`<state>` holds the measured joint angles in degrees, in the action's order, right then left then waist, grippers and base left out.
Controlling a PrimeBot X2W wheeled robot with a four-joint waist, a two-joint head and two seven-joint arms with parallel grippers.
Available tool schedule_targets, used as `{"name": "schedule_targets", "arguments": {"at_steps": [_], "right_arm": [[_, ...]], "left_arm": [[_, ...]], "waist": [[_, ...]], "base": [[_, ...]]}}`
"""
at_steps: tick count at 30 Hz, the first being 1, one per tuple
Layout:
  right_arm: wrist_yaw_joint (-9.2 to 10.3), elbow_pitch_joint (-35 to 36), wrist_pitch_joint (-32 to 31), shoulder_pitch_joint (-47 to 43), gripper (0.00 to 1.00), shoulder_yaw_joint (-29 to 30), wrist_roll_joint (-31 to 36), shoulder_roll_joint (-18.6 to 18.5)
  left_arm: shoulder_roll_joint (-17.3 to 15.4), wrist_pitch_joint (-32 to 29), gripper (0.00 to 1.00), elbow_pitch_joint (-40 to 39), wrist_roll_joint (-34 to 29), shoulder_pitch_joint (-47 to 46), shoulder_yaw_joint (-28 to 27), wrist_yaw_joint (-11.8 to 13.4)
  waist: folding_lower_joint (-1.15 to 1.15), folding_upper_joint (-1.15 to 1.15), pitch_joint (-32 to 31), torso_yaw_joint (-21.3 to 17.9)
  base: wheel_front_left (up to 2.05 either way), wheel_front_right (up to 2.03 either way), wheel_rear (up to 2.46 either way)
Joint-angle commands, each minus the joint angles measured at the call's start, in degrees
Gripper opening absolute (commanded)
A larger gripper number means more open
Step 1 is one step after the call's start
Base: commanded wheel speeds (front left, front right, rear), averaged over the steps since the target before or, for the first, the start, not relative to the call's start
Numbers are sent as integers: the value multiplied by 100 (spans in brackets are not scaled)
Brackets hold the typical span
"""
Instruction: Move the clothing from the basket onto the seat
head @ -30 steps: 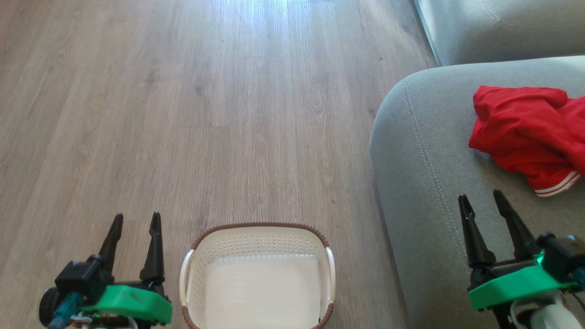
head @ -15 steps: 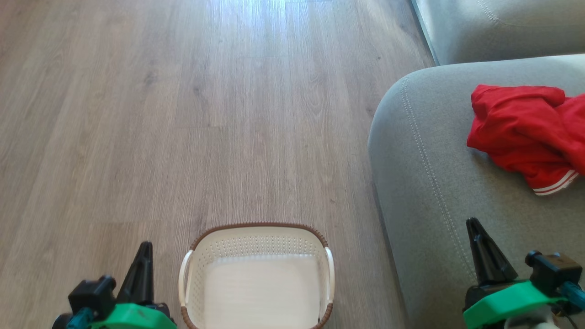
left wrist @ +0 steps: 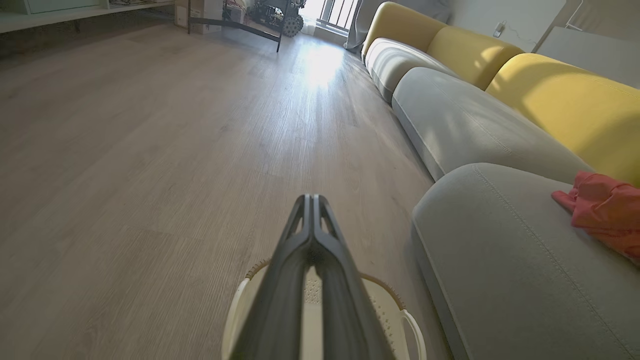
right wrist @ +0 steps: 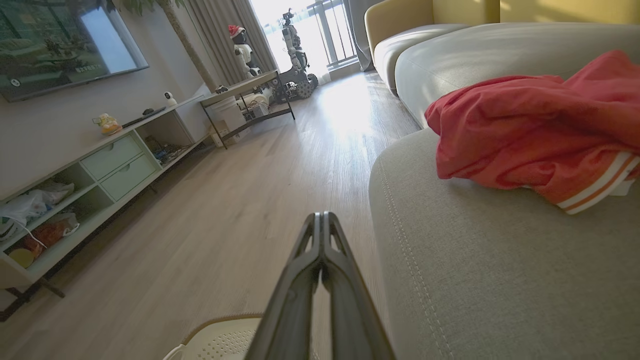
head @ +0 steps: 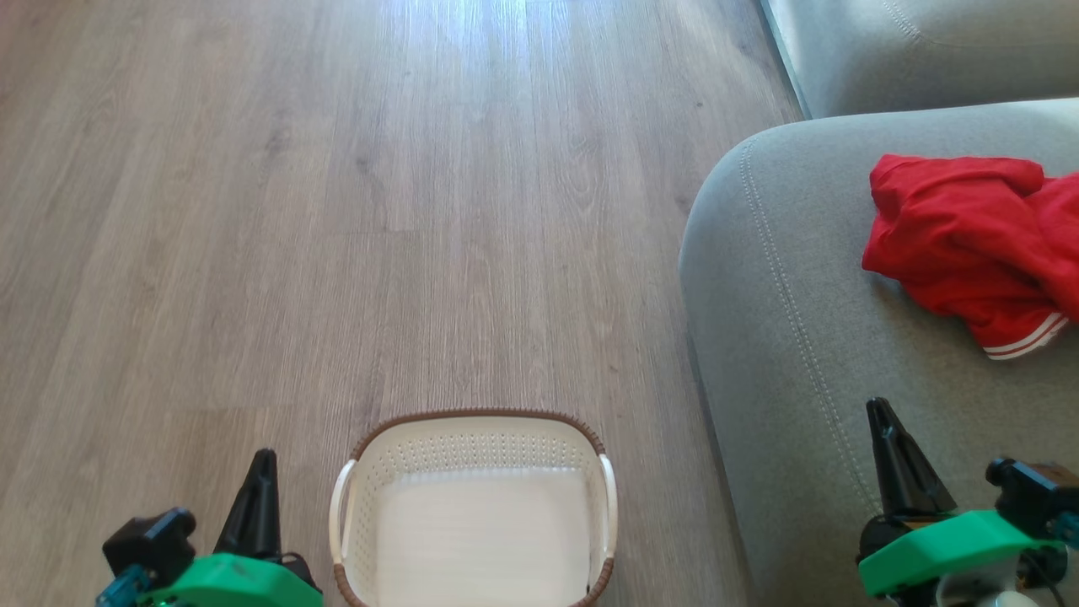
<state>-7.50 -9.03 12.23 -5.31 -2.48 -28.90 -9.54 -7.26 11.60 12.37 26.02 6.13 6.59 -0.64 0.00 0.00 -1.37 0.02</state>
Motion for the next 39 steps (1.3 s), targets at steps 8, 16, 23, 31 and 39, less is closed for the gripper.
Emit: {"name": "schedule_targets", "arguments": {"at_steps": [8, 16, 23, 31, 39], "right_arm": [[0, 111, -146, 311, 0, 87, -554, -10], [0, 63, -269, 377, 0, 133, -1029, 31], [0, 21, -378, 434, 0, 176, -1443, 68], [0, -27, -505, 499, 0, 228, -1912, 113], [0, -75, -633, 565, 0, 282, -2381, 159]], "left_arm": [[0, -155, 0, -147, 560, -368, -207, -85], [35, -286, 0, -122, 1043, -437, -294, -133], [66, -401, 0, -100, 1465, -497, -371, -175], [100, -533, 0, -75, 1945, -566, -459, -222], [135, -665, 0, -50, 2427, -635, -548, -270]], "waist": [[0, 0, 12, 0], [0, 0, 23, 0], [0, 0, 33, 0], [0, 0, 44, 0], [0, 0, 56, 0]], "base": [[0, 0, 0], [0, 0, 0], [0, 0, 0], [0, 0, 0], [0, 0, 0]]}}
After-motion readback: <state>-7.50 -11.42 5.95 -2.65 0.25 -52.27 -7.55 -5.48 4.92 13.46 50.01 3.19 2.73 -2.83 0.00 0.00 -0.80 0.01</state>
